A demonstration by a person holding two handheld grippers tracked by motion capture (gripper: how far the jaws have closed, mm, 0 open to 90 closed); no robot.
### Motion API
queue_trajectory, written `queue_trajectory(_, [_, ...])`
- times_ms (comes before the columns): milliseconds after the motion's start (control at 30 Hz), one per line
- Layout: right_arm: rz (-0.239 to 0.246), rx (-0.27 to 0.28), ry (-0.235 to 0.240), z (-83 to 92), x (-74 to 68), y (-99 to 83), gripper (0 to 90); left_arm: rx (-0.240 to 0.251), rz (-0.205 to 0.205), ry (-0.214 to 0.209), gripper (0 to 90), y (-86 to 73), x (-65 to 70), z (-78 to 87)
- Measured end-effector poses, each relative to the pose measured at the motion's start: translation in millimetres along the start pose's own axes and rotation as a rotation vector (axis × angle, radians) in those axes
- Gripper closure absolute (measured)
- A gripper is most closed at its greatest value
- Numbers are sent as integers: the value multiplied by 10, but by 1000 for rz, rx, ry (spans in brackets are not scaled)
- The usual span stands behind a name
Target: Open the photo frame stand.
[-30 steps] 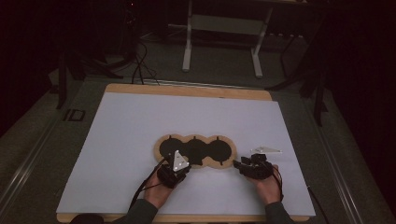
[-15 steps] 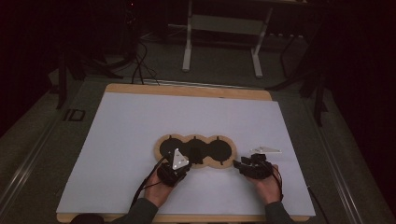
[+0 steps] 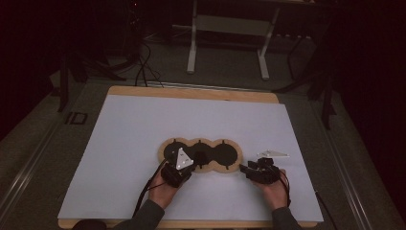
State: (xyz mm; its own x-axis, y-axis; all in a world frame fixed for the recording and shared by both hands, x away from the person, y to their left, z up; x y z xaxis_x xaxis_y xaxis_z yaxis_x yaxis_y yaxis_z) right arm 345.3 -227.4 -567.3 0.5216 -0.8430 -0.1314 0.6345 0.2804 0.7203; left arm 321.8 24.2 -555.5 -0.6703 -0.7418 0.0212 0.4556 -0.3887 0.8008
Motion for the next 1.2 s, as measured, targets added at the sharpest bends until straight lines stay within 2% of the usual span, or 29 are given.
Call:
queue_trajectory(133, [0, -2, 1, -2, -4, -1, 549, 10, 18, 2, 892, 79, -38, 9])
queue_trajectory(433, [1, -4, 1, -3, -4, -2, 549, 1, 17, 1, 863, 63, -33, -3])
queue_trajectory(533, [3, -4, 0, -4, -4, -2, 550, -2, 9, -13, 846, 53, -13, 20])
queue_trajectory(800, [5, -5, 1, -5, -5, -3, 549, -5, -52, -58, 793, 41, 155, 100])
queue_trajectory(967, [3, -5, 0, -5, -2, -3, 548, -5, -83, -79, 733, 80, 205, 132])
queue_trajectory(1200, [5, -5, -1, -5, -3, -3, 548, 11, -103, -102, 646, 188, 235, 202])
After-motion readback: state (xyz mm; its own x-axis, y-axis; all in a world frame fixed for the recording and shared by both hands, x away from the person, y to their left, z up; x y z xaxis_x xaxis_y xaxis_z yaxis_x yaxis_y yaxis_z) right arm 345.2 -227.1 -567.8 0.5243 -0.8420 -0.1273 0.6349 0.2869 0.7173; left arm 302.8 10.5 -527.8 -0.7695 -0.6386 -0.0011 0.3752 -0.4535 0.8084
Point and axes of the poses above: each handheld gripper's, and its own axes: z roughly backward along the jaws, y roughly out of its top, x roughly to its right, the point moved 6 cm from there along -z, roughly forward along the jaws, and after that the axes turned 3 degrees about z, right-handed, at the moved point
